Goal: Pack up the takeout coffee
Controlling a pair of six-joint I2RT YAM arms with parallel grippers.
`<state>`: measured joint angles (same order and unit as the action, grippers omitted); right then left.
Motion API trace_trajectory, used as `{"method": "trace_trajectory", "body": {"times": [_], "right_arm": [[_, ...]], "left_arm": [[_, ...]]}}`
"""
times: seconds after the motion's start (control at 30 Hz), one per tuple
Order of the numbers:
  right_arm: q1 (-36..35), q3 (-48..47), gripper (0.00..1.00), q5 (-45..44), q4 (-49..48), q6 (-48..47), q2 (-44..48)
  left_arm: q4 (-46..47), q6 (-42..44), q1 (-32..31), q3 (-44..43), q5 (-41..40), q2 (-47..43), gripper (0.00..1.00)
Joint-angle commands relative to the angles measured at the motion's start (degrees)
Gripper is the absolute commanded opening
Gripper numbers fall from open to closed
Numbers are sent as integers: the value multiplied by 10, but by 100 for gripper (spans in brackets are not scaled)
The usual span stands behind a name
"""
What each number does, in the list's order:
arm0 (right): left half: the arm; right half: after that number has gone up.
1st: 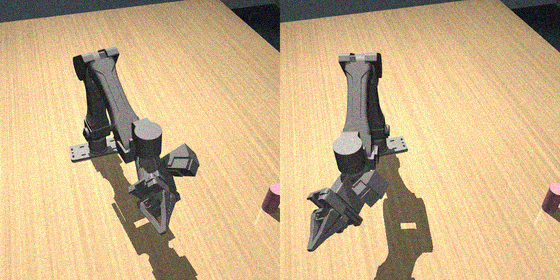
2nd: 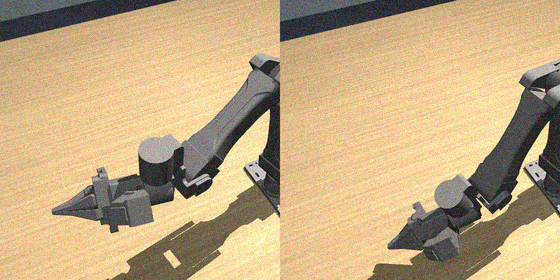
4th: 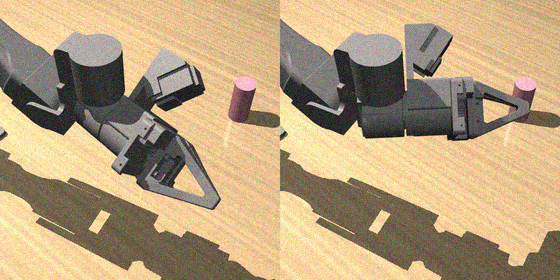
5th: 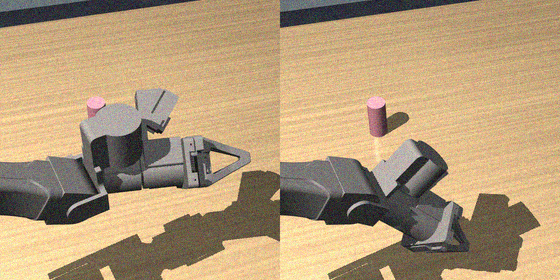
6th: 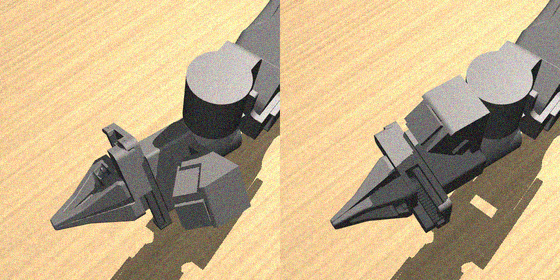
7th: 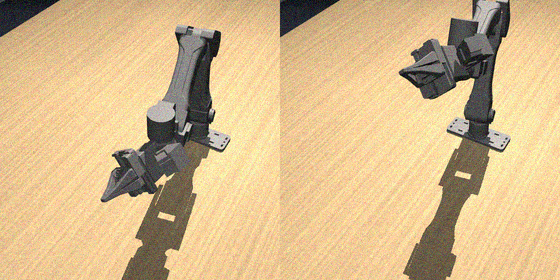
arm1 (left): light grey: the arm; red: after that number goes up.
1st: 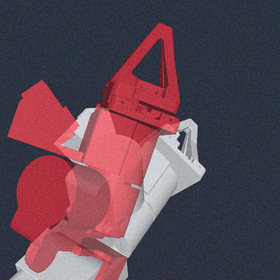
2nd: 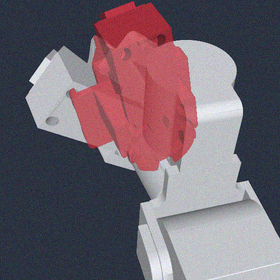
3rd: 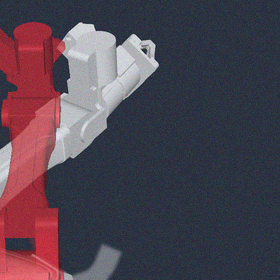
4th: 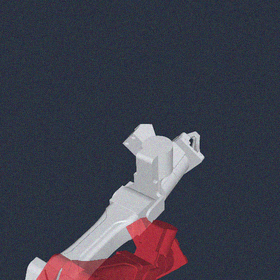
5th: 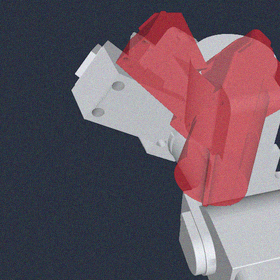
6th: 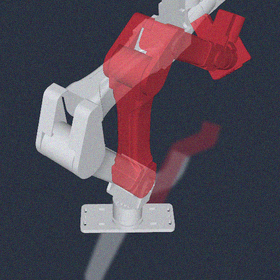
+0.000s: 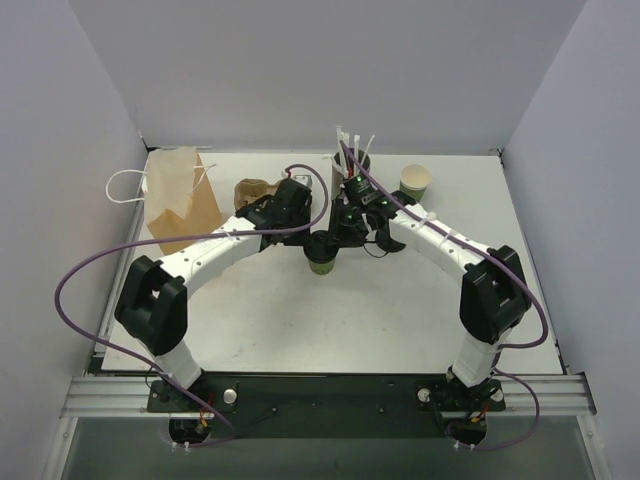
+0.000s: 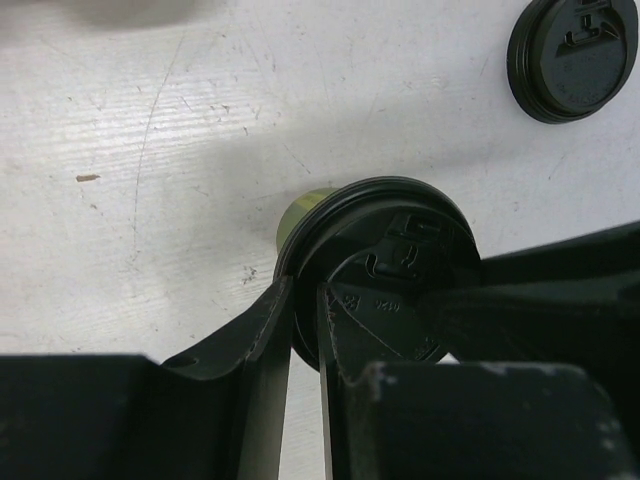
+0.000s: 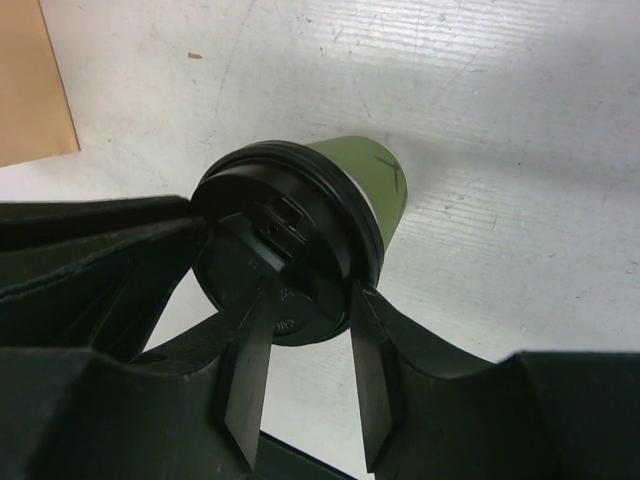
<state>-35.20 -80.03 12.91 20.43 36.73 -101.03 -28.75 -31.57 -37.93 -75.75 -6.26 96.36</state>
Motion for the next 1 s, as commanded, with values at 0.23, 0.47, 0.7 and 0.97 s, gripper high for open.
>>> {"method": "trace_trajectory", "body": {"times": [0.23,0.47,0.7,0.97], "right_arm": [[-36,-7,35,19,101,32,-7],[-29,-36,36,8,110,24,3],[-20,-73,37,6,122,13,4],[-7,-98,36,-26,143,-19,5]], "left_arm": [[-61,52,-1,-69,31,45,30],[-69,59,6,-93,38,42,38],[-75,61,17,-113,42,33,43],[-83,44,24,-108,49,5,42]]}}
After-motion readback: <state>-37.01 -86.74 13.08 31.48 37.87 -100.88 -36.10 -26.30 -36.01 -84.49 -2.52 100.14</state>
